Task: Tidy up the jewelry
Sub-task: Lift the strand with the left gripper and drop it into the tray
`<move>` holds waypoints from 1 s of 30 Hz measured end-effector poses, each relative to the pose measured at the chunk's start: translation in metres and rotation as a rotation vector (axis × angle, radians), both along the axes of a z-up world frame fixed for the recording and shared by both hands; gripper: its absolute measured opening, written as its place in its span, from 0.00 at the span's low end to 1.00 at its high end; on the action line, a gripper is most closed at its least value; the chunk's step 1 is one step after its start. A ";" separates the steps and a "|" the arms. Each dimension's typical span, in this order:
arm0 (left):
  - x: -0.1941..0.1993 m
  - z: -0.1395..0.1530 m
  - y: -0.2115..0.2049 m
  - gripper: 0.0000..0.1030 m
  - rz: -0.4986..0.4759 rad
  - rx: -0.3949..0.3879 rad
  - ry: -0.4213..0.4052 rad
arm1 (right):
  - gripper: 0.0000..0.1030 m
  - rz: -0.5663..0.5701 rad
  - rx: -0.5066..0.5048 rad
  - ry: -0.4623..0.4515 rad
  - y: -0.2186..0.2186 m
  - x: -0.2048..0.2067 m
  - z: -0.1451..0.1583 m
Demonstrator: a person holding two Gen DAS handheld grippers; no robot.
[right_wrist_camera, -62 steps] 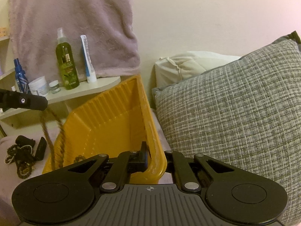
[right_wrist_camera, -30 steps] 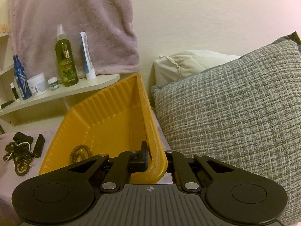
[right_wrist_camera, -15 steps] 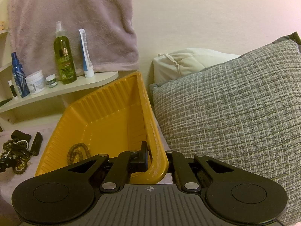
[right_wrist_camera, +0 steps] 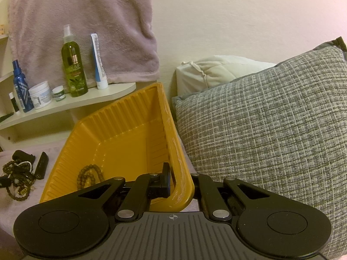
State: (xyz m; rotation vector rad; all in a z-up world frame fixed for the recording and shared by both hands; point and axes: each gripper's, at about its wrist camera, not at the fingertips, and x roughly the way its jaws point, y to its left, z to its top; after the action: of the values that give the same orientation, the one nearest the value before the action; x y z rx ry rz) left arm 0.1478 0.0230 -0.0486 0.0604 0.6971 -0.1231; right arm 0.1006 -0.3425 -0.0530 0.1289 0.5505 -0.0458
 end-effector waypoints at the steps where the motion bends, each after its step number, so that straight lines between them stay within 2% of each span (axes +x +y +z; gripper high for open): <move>1: -0.001 0.005 -0.001 0.06 -0.006 -0.002 -0.010 | 0.06 0.000 0.000 0.000 0.000 0.000 0.000; 12: -0.011 0.041 -0.018 0.06 -0.068 -0.016 -0.094 | 0.06 0.002 0.000 -0.004 0.002 -0.001 0.002; 18: -0.015 0.056 -0.034 0.06 -0.133 -0.041 -0.120 | 0.06 0.000 0.004 -0.008 0.004 -0.004 0.003; 25: -0.018 0.071 -0.073 0.06 -0.245 -0.115 -0.136 | 0.06 -0.003 0.006 -0.010 0.006 -0.005 0.004; 30: -0.023 0.062 -0.111 0.06 -0.330 -0.129 -0.114 | 0.06 -0.006 0.010 -0.009 0.007 -0.006 0.004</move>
State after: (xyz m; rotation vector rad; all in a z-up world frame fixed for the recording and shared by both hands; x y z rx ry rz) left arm 0.1250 -0.0883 0.0137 0.0582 0.5599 -0.4773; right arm 0.0947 -0.3356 -0.0487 0.1407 0.5414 -0.0482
